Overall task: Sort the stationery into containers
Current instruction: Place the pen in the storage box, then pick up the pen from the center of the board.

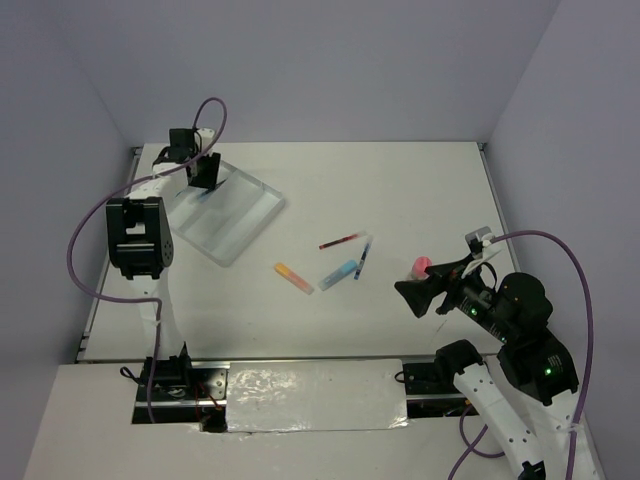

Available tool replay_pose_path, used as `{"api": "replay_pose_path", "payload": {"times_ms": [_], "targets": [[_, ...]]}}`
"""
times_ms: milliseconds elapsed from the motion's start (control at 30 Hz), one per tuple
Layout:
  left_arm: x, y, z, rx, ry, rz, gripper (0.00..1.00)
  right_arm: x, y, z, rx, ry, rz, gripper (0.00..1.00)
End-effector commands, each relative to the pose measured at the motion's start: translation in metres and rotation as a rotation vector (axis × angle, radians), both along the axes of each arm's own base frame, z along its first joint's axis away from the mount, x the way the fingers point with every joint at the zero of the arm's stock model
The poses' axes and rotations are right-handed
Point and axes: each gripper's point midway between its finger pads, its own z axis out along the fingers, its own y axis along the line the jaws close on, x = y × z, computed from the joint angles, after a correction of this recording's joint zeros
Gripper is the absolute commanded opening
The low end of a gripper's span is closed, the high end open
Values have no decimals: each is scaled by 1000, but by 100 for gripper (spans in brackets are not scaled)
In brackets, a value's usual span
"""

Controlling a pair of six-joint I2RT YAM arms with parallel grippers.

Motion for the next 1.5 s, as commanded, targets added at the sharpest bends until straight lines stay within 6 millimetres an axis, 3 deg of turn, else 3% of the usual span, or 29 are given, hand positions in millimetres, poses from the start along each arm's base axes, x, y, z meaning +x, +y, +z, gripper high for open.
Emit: {"api": "replay_pose_path", "payload": {"times_ms": [0, 67, 100, 133, 167, 233, 267, 333, 367, 400, 467, 567, 700, 733, 833, 1233, 1467], "targets": [[9, -15, 53, -31, -132, -38, 69, 3, 1, 7, -5, -26, 6, 100], [8, -31, 75, -47, -158, -78, 71, 3, 1, 7, -4, -25, 4, 100], [6, -65, 82, -44, -163, -139, 75, 3, 1, 6, -3, -25, 1, 100], [8, -89, 101, -24, -191, -217, 77, 4, 0, 6, -5, -25, -5, 100], [-8, -137, 100, -13, -142, -325, 79, 4, -1, 7, -3, -29, -6, 100], [-19, -180, 110, 41, -140, -436, 85, 5, -1, 9, 1, -33, -15, 100], [-39, -218, 105, 52, -107, -521, 99, 5, -1, 9, 1, -29, -17, 100], [-63, -249, 96, 39, -81, -603, 100, 6, -1, 11, 10, -29, -17, 100], [-75, -276, 95, 28, -92, -649, 99, 6, -1, 11, 16, -29, -19, 100], [-91, -284, 76, 19, -51, -672, 98, 6, 0, 12, 25, -26, -18, 100], [-118, -320, 72, 7, -59, -757, 93, 5, 2, 11, 31, -22, -12, 100], [-142, -348, 54, -5, -28, -846, 83, 5, 2, 10, 35, -11, -12, 100], [-147, -362, 37, -47, 16, -910, 77, 4, 2, 7, 37, -1, -15, 100], [-152, -363, 22, -49, 69, -926, 73, 3, 1, 8, 39, -3, -16, 100], [-150, -369, 10, -53, 94, -939, 73, 5, 2, 5, 36, 4, -17, 100], [-152, -388, -17, -50, 121, -965, 68, 7, 4, 2, 22, 10, -6, 100], [-149, -397, -46, 9, 150, -950, 53, 7, 5, 0, 24, 12, 4, 100]]}}
